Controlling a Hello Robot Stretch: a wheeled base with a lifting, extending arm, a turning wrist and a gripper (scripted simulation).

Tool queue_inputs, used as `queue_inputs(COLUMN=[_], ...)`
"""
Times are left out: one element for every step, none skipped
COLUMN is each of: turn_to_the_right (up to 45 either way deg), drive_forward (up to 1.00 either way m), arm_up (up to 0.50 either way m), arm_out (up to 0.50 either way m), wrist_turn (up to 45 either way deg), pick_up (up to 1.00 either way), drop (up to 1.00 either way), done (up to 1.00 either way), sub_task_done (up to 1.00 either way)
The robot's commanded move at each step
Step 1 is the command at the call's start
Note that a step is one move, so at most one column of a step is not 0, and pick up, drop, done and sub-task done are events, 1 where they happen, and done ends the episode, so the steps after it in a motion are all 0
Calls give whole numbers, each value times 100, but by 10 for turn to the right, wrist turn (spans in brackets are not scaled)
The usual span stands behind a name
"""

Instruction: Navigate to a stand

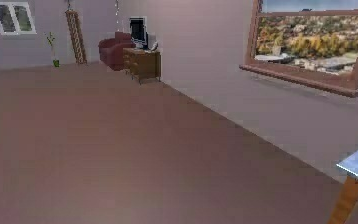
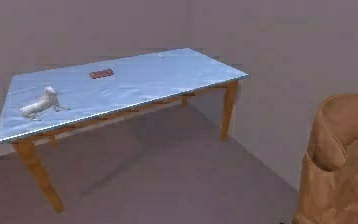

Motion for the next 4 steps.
queue_inputs(turn_to_the_right=[-150,-30,0,0], drive_forward=[0,0,100,100], arm_up=[0,0,0,0], arm_out=[0,0,0,0], wrist_turn=[0,0,0,0], pick_up=[0,0,0,0], drop=[0,0,0,0], done=[0,0,0,0], sub_task_done=[0,0,0,0])
